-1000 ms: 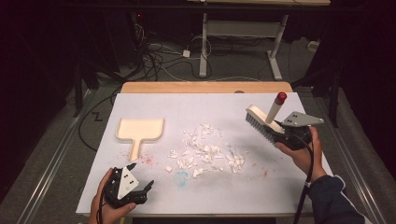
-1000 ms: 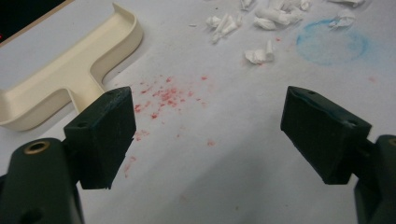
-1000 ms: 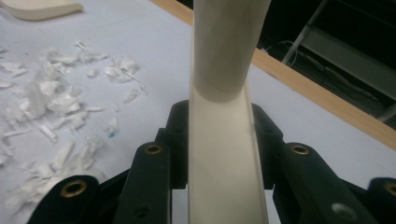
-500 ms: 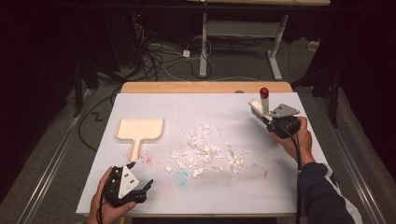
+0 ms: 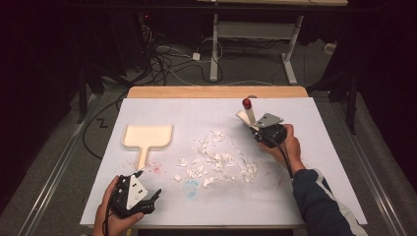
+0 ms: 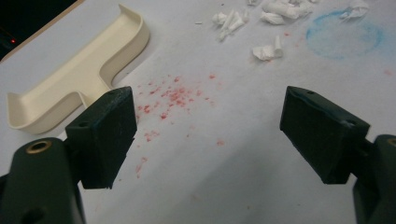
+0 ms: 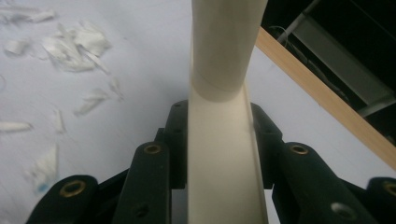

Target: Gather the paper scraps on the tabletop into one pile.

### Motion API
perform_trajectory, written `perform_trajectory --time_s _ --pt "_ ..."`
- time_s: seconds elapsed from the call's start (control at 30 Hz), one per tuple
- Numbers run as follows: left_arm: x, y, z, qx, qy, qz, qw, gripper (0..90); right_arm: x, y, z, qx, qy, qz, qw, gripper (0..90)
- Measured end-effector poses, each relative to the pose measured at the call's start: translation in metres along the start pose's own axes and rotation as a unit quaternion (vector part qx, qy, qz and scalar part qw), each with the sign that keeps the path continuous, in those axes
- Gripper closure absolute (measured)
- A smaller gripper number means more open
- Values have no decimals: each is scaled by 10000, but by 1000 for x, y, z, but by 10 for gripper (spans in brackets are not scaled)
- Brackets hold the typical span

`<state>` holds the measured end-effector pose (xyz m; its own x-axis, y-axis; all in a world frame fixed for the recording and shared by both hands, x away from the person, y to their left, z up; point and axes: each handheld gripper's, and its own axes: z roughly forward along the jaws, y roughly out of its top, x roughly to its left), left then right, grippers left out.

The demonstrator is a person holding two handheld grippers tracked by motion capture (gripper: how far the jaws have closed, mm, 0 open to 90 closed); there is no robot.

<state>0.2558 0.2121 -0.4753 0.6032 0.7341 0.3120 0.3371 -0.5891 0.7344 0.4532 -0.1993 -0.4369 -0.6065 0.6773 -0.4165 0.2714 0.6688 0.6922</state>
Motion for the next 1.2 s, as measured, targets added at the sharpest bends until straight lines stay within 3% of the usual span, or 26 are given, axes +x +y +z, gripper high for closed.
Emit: perform_trajectory --time_s 0.1,0.13,0.17,0.2,0.37,0.5,0.57,0.67,0.8,0.9,1.0,1.1,1.2 --pt "0 1 2 22 -3 11 10000 178 14 11 9 -120 181 56 9997 680" --pt "-1 3 3 10 -146 -103 9998 178 20 14 12 -113 187 5 9998 680" --pt "-1 3 3 10 -146 -103 9998 178 20 14 12 -113 187 5 9998 680" --pt "-2 6 2 -55 -326 -248 9991 178 31 21 14 -171 321 -31 9993 680" --pt "-6 10 1 -101 -374 -210 9990 178 50 38 16 -431 762 -269 9958 680" --pt "-5 9 1 -78 -400 -218 9989 178 67 43 18 -452 1078 -750 9903 678" --pt "-4 9 0 -83 -386 -204 9990 177 71 42 14 -511 1299 -951 9856 677" --pt "-3 8 -2 -102 -425 -327 9985 178 72 37 2 -595 1658 -1103 9782 677" --pt "-5 8 -5 -148 -555 -400 9976 178 73 28 -24 -716 2060 -1124 9694 679" --pt "-6 9 -6 -183 -580 -405 9973 178 77 19 -42 -732 2146 -1240 9660 680" --pt "-6 9 -8 -189 -563 -403 9974 178 73 20 -58 -805 2111 -1274 9658 680" --pt "-6 9 -10 -192 -528 -422 9975 178 66 28 -69 -883 1855 -1250 9707 680" --pt "-4 8 -11 -191 -496 -441 9976 178 58 36 -71 -976 1714 -1196 9730 680"
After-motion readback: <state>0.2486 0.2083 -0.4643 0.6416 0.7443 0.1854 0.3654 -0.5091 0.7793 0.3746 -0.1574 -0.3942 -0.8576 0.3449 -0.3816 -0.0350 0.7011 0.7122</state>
